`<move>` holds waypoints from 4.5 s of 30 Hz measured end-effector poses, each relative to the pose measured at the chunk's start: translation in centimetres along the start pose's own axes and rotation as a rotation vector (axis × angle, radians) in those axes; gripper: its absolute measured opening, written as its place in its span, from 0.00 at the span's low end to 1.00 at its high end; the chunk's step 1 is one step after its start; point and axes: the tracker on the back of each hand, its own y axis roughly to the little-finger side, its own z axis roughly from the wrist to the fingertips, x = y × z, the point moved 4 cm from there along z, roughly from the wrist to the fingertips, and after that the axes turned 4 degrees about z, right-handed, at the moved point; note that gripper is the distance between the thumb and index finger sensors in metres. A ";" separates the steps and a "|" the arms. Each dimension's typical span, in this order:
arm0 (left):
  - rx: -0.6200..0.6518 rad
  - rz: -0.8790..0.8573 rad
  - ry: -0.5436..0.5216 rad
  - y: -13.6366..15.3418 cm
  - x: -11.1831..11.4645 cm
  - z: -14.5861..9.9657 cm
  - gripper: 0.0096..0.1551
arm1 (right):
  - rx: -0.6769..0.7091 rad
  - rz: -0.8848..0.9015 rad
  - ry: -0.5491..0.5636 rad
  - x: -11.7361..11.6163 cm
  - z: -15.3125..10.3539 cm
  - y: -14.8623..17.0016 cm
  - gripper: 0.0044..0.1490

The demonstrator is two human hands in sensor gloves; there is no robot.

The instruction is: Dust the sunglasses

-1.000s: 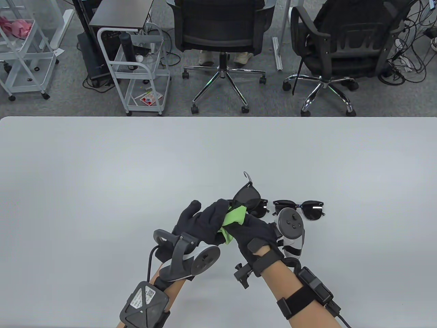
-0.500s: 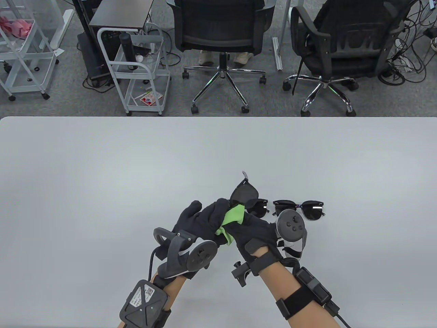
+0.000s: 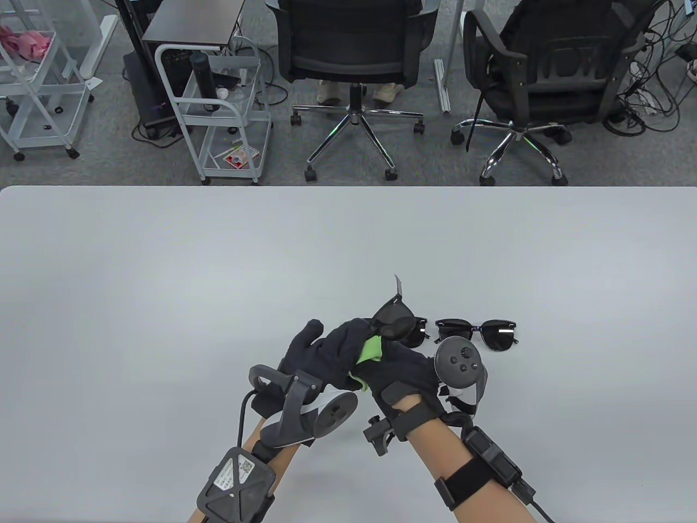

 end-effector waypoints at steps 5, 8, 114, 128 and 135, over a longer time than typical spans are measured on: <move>-0.079 0.043 0.057 0.9 0.4 0.2 0.62 | -0.011 0.084 -0.185 -1.6 0.3 0.0 0.31; -0.132 -0.086 0.173 2.1 1.7 0.2 0.58 | 0.003 -0.005 -0.203 -1.3 0.2 -0.4 0.33; -0.083 -0.408 0.221 6.2 2.2 -0.4 0.56 | 0.350 -0.388 -0.082 6.7 0.1 -6.9 0.32; -0.484 -0.819 0.374 9.7 6.1 -2.0 0.61 | 0.591 -0.608 -0.073 1.5 -2.3 -10.2 0.29; -0.580 -1.006 0.418 10.5 7.4 -2.9 0.61 | 0.563 -0.771 -0.263 -2.4 -2.3 -8.2 0.30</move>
